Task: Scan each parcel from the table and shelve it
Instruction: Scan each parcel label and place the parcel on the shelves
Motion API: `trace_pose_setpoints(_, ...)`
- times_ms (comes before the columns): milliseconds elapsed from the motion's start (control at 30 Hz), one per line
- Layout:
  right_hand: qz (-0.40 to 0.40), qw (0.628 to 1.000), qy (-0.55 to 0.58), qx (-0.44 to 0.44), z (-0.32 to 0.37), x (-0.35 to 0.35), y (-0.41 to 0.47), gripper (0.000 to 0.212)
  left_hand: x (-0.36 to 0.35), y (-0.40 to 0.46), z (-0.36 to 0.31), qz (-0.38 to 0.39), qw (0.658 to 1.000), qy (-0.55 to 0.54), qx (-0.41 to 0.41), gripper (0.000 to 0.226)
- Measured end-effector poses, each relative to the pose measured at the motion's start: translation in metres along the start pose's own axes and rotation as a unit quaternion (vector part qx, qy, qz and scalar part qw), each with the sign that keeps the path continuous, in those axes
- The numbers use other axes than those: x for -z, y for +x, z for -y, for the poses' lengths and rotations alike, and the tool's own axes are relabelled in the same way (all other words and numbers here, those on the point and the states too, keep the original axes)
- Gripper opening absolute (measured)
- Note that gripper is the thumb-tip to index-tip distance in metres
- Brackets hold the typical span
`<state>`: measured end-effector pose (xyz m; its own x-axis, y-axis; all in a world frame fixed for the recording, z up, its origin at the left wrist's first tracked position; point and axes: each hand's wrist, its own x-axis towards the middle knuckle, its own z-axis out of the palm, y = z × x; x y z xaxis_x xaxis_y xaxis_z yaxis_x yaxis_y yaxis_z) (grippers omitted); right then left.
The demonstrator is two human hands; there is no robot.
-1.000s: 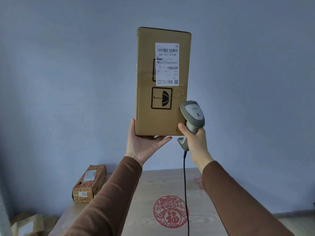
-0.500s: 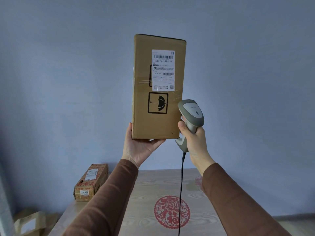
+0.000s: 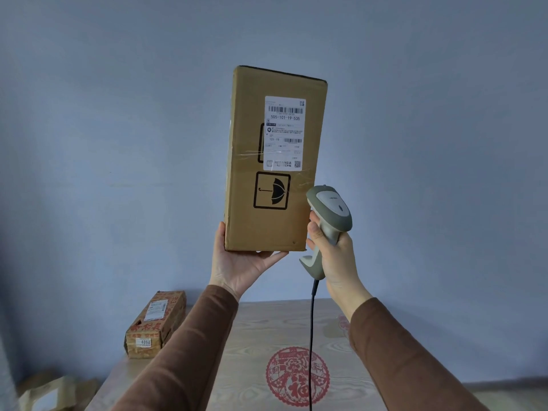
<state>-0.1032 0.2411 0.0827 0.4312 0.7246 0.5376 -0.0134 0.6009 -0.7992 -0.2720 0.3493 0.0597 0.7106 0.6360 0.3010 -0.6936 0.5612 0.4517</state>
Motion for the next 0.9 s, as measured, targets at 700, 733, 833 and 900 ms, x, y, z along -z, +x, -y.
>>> trace_pose_setpoints(700, -0.057, 0.998, -0.029, 0.024, 0.012, 0.011, -0.014, 0.018, 0.013, -0.002, 0.003, 0.058, 0.997, 0.015, 0.043, 0.088)
trace_pose_setpoints(733, -0.062, 0.997, -0.036, 0.035, 0.016, 0.01, -0.015, 0.018, 0.015, -0.002, 0.003, 0.059, 0.997, 0.014, 0.044, 0.088)
trace_pose_setpoints(833, -0.03, 0.995, -0.059, 0.072, 0.035, 0.004, -0.019, 0.026, 0.019, -0.001, 0.006, 0.056, 0.998, 0.007, 0.043, 0.092)
trace_pose_setpoints(900, 0.0, 0.995, -0.055, 0.081, 0.052, -0.006, -0.023, 0.028, 0.021, 0.0, 0.009, 0.055, 0.998, 0.005, 0.04, 0.095)
